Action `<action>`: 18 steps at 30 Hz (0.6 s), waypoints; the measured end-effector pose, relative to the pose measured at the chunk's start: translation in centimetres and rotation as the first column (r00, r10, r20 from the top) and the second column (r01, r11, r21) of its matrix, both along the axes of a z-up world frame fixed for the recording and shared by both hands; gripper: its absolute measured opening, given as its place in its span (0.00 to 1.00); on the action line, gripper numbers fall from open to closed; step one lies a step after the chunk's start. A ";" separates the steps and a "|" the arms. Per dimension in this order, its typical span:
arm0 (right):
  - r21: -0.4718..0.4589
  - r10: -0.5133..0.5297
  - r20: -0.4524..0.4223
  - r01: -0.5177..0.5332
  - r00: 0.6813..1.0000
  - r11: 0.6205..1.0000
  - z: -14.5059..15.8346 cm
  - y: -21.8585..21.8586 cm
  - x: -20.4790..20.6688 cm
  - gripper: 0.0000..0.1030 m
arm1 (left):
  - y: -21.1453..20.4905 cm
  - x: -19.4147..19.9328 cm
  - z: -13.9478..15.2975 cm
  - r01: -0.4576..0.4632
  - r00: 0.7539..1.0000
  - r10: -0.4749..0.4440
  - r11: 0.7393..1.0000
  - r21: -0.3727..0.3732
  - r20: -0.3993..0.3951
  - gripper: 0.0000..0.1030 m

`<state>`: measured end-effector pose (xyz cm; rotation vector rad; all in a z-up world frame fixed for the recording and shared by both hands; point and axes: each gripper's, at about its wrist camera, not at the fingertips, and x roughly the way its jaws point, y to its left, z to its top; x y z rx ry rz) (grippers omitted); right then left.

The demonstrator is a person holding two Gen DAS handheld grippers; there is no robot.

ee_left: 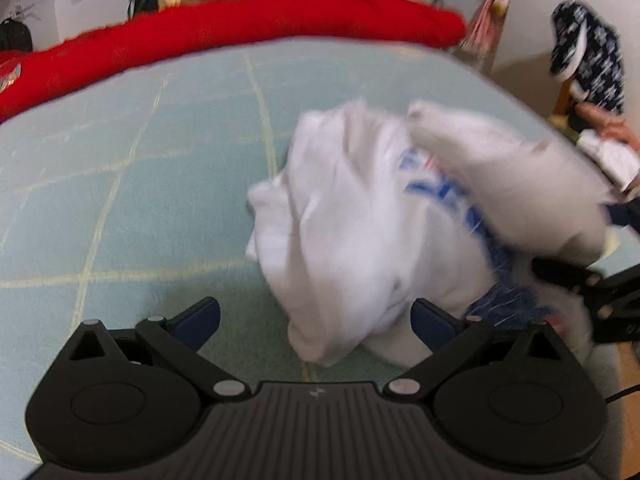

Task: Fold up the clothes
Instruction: 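Reach both tools down to the white sweatshirt's bunched fabric, then grasp the sweatshirt with the left tool while the right tool grasps another edge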

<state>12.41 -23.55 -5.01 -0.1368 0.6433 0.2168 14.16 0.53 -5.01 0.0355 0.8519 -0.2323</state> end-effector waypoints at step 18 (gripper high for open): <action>-0.032 0.092 0.086 -0.090 0.992 0.995 2.0 0.6 -2.9 0.70 | 1.4 -1.0 1.9 0.102 0.993 -0.093 0.988 -0.119 0.073 0.41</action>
